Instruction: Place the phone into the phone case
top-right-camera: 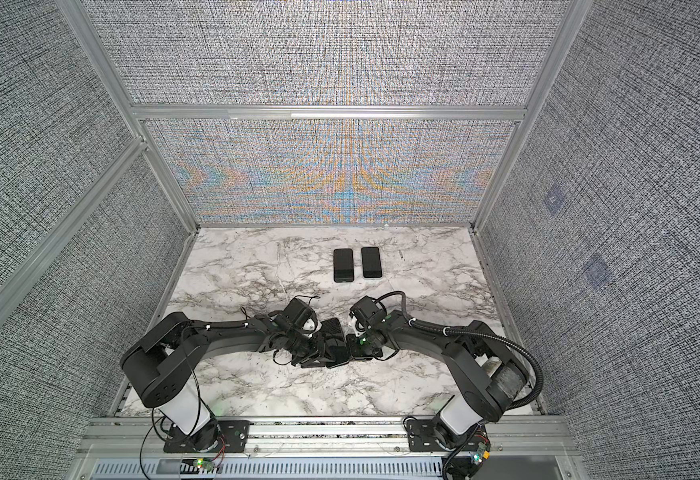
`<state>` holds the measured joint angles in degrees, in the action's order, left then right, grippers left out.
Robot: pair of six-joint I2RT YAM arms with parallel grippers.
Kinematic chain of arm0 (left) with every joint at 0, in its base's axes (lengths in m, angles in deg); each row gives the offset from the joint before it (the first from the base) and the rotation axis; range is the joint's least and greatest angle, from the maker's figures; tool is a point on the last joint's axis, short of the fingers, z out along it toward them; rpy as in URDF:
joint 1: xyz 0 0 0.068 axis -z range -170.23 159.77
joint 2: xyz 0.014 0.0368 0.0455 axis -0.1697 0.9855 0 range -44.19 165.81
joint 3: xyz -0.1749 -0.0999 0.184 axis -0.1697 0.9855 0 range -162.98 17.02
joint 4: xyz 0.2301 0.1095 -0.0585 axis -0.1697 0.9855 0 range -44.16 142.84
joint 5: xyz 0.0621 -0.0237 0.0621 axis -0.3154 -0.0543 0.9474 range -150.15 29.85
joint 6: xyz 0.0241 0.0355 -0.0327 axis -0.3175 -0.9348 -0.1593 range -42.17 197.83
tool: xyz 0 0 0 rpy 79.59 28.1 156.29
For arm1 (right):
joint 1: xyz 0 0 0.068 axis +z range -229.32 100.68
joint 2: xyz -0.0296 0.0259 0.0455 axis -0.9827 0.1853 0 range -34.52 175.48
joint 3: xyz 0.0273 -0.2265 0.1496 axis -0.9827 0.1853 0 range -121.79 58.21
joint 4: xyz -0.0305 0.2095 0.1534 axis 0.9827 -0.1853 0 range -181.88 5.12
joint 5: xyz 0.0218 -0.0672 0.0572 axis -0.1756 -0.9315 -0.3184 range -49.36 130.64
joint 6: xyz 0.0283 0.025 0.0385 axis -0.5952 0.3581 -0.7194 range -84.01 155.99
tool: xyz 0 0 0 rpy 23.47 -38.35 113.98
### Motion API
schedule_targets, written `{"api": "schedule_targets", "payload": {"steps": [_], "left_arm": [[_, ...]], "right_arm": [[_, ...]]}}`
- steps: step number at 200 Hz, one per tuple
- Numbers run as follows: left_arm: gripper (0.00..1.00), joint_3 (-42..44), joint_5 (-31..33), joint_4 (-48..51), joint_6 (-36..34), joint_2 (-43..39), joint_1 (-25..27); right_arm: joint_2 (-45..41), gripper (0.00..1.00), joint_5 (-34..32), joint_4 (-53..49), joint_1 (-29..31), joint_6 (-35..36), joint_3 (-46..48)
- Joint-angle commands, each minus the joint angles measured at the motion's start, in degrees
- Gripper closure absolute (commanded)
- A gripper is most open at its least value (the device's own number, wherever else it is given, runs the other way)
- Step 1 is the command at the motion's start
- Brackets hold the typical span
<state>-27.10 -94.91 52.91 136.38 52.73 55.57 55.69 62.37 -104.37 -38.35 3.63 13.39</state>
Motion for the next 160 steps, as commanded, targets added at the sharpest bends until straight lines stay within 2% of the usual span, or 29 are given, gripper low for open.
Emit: {"api": "schedule_targets", "payload": {"steps": [1, 105, 131, 160], "left_arm": [[0.58, 0.1, 2.2, -0.1, -0.6, 0.8, 0.2], [0.58, 0.4, 2.6, -0.4, -0.4, 0.5, 0.2], [0.58, 0.8, 3.5, 0.1, -0.4, -0.9, 0.1], [0.58, 1.7, 7.3, 2.8, -0.8, -4.4, -0.2]], "right_arm": [[1.2, 0.9, 2.6, 1.6, 0.5, -0.1, 0.9], [1.8, 0.93, 1.4, 2.2, 0.6, -0.2, 1.9], [-1.2, 0.92, -1.9, -2.9, 0.6, 1.4, -0.2], [-4.6, 0.88, -5.9, -6.4, 0.9, 2.2, -1.6]]}}
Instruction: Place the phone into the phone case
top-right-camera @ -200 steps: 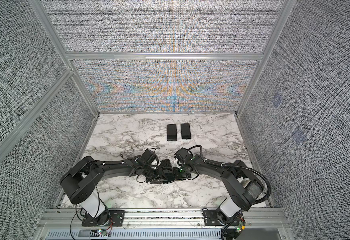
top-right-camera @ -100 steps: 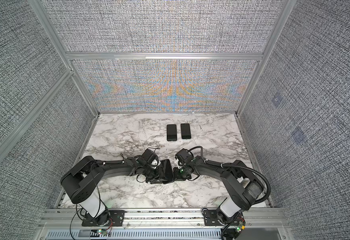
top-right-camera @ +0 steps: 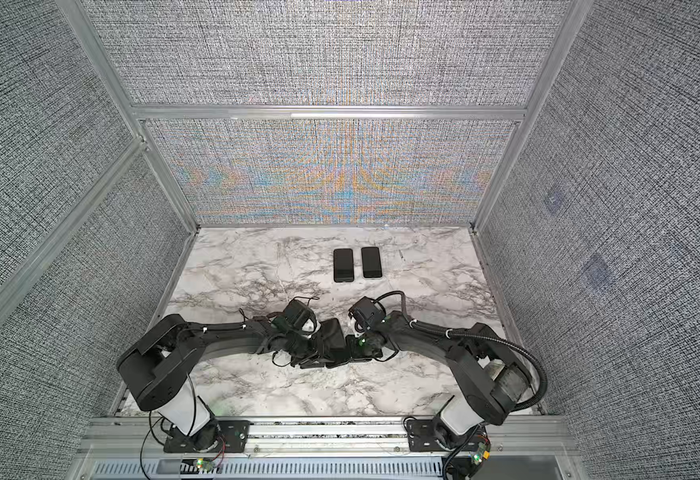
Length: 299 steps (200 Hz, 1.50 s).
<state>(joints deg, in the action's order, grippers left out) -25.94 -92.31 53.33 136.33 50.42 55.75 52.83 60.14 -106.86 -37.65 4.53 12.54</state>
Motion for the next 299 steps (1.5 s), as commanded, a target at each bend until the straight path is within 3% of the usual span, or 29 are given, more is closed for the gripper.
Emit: {"api": "schedule_targets", "payload": {"steps": [1, 63, 299], "left_arm": [[0.58, 0.6, 4.8, 2.5, -0.8, -2.2, -0.4], [0.48, 3.1, 6.8, 3.0, -1.3, -5.2, -1.7], [0.47, 1.8, 5.6, 1.2, -1.7, -3.5, -2.0]], "right_arm": [[-1.8, 0.88, -3.8, -3.9, 0.2, 1.3, -0.7], [0.9, 0.78, -6.6, -5.5, 2.2, 2.2, -3.1], [5.8, 0.81, -11.0, -6.0, 4.1, 3.4, -3.2]]}}
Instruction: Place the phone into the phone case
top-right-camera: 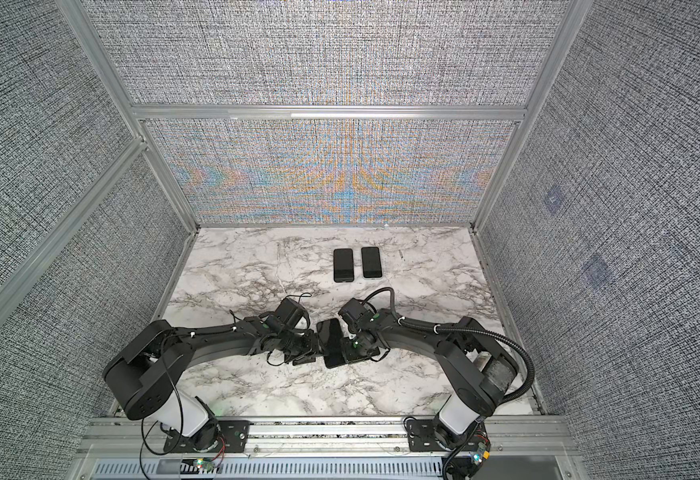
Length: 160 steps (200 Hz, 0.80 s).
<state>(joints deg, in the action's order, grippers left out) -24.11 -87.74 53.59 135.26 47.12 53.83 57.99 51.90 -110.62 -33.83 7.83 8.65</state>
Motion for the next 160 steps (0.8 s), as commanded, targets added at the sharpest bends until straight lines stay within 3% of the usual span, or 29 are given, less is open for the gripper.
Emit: {"api": "schedule_targets", "payload": {"steps": [1, 55, 82, 160], "left_arm": [[0.47, 0.0, 1.1, 1.0, -0.6, -0.2, -0.1], [0.47, 1.8, 3.2, 2.1, -0.3, -4.0, -2.0], [0.47, 2.8, 4.7, 4.3, -0.6, -6.7, -4.0], [0.26, 1.9, 5.3, 9.5, -4.9, -8.8, -8.6]], "right_arm": [[0.7, 0.81, -2.8, -2.2, 0.3, 0.1, 0.7], [-4.0, 0.79, -4.8, -5.0, 1.2, -0.4, -2.5], [-3.2, 0.67, -6.2, -4.3, 2.4, -0.8, -4.1], [3.2, 0.33, -9.4, -6.1, 4.0, 0.0, -11.9]]}}
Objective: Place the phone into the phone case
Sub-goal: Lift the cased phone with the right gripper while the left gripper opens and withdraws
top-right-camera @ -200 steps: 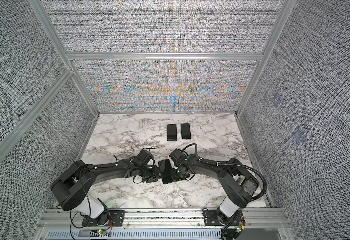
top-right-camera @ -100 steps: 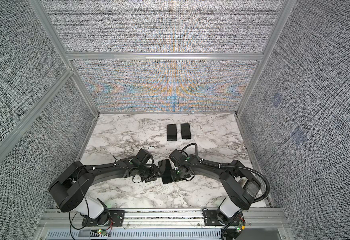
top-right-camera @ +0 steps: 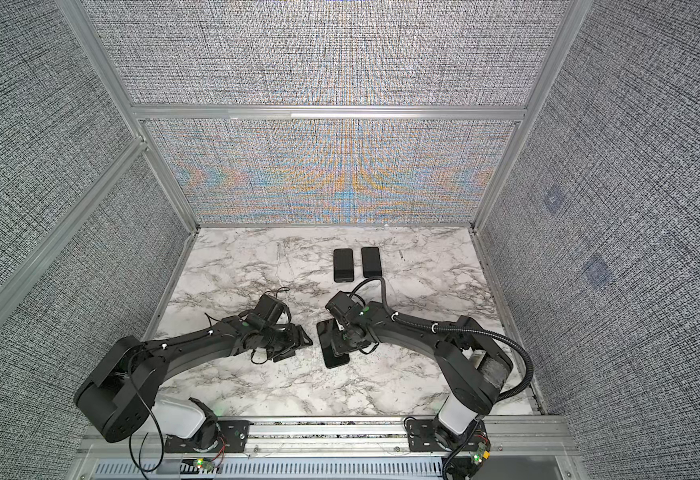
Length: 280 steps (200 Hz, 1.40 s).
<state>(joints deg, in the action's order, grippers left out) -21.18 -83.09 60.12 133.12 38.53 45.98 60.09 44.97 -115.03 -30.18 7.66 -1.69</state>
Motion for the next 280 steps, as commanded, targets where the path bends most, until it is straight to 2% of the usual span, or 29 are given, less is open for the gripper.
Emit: {"api": "schedule_targets", "payload": {"steps": [1, 13, 25, 56, 89, 119, 189, 280], "left_arm": [[0.26, -1.1, 0.7, 3.0, -2.8, -0.2, -0.8], [0.22, -1.5, 1.5, 4.7, -4.1, -0.5, -1.3], [0.17, -1.9, 3.1, 6.9, -5.3, -0.7, -2.1], [0.12, -1.1, 4.3, 8.9, -7.0, -2.0, -4.8], [0.04, 0.3, 6.2, 10.6, -7.7, -3.8, -6.8], [0.02, 1.0, 7.0, 11.8, -8.3, -3.9, -7.6], [0.02, 2.5, 6.0, 9.8, -7.5, -3.9, -7.7], [0.02, 3.0, 4.6, 8.4, -7.1, -2.6, -7.7]], "right_arm": [[1.1, 0.32, -2.6, -1.7, 0.3, 0.2, -1.6], [1.8, 0.28, -3.2, -1.9, 0.5, 0.0, -2.0], [2.2, 0.18, -3.9, -2.4, 0.6, 0.0, -2.6], [2.1, 0.01, -5.6, -2.1, 1.7, -0.8, -3.0], [5.0, 0.01, -6.2, -2.0, 2.7, -2.1, -3.8], [7.0, 0.01, -8.0, -2.3, 3.8, -3.1, -5.3], [11.5, 0.04, -12.9, -4.9, 4.0, -5.7, -8.3], [13.5, 0.12, -12.3, -4.4, 4.2, -6.0, -9.6]]}}
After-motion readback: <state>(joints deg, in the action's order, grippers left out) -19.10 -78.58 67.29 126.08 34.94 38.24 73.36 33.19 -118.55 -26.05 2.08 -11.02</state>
